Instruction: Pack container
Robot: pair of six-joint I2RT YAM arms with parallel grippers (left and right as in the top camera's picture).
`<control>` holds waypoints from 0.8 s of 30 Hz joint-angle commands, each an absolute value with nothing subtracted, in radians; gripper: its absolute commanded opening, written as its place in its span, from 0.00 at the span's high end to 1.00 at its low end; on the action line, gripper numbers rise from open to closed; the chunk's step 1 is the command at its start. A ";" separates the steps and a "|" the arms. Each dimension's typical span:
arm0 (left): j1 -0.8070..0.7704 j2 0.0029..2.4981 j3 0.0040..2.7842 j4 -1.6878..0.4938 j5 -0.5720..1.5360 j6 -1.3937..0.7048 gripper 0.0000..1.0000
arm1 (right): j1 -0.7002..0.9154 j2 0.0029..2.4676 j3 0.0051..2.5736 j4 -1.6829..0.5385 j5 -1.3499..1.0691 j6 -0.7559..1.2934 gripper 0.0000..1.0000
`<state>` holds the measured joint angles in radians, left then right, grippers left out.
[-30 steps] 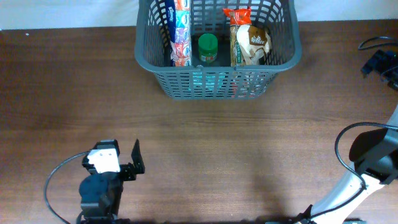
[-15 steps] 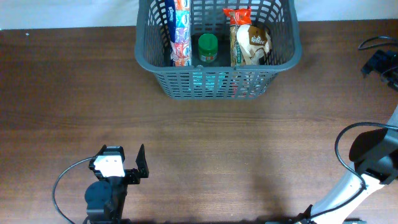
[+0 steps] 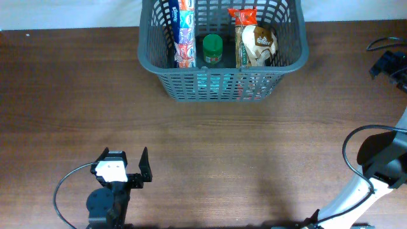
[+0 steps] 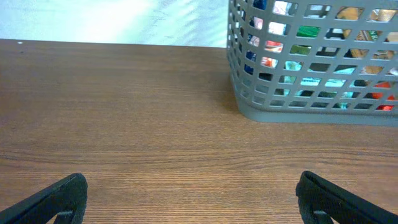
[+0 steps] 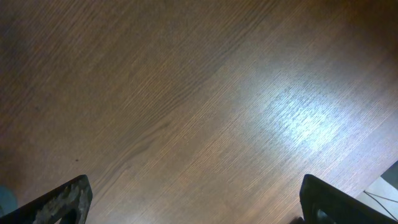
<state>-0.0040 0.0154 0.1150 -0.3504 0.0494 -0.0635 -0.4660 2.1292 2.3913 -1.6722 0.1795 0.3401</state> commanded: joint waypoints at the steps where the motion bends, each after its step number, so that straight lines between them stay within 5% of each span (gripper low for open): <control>1: 0.000 0.005 0.106 -0.345 0.109 -0.052 0.01 | -0.472 2.133 2.387 -1.671 0.196 0.349 0.01; 8: 0.001 0.005 0.106 -0.345 0.109 -0.052 0.01 | -0.472 2.125 2.387 -1.613 0.135 0.345 0.01; 16: 0.001 0.005 0.106 -0.345 0.109 -0.052 0.01 | -0.409 1.959 2.358 -1.352 -0.121 0.112 0.01; 24: 0.000 0.005 0.106 -0.345 0.109 -0.052 0.01 | -0.241 1.676 1.998 -1.043 -0.070 0.073 0.01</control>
